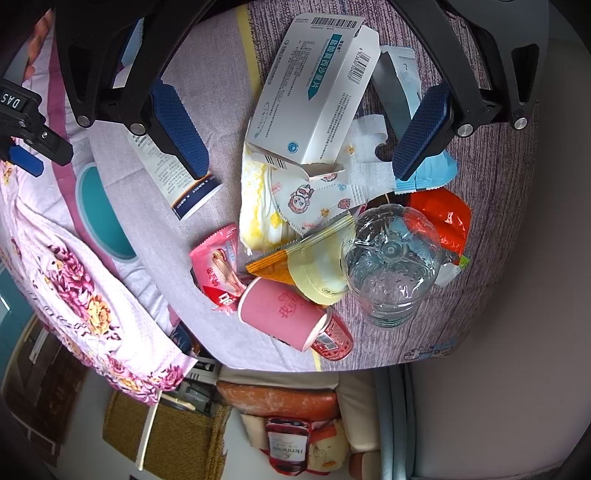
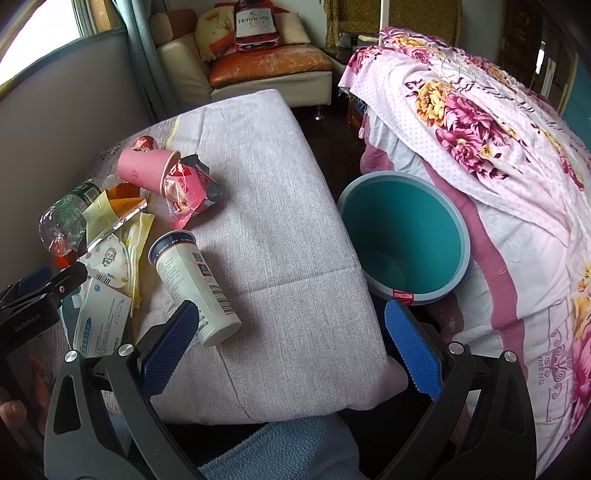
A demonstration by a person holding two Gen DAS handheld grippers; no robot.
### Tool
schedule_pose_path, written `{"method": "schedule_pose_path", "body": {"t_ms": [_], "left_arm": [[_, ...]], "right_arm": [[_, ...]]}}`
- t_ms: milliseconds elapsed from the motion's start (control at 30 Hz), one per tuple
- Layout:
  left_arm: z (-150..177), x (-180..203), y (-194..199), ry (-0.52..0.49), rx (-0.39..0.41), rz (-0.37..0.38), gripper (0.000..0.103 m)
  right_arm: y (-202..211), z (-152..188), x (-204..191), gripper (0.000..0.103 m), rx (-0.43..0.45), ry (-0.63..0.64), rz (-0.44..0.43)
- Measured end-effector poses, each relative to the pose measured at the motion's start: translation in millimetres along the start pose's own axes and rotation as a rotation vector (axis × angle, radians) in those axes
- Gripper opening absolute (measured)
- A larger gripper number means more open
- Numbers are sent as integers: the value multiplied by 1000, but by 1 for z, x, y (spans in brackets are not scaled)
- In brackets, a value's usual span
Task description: Collect trash
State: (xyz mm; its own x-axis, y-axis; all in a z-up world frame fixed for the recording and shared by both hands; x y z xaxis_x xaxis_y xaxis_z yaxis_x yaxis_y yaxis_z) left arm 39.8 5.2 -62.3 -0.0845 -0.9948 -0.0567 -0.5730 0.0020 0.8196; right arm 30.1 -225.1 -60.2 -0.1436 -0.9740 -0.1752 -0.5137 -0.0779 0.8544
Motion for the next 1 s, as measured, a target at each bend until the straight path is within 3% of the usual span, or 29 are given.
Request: {"method": "schedule_pose_path", "body": {"t_ms": [1000], "left_arm": [[0,3,-1,-17,-4,-3,99]], "right_arm": [[-13,3,1,97,-41,-12,5]]}}
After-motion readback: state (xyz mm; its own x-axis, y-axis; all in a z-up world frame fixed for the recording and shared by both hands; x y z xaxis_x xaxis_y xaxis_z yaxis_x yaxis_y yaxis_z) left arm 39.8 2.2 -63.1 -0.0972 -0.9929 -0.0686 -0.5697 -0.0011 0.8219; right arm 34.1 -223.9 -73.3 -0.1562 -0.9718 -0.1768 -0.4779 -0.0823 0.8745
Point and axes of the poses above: each gripper's, at about its wrist camera, not at the fingertips, and y roughly against the way its jaws point, x to its right, z to its underside, the point moved 8 cm from there along -y, roughly the way its jaws point, and after that the axes turned 14 degrees about -y, right-handed, at the moved point
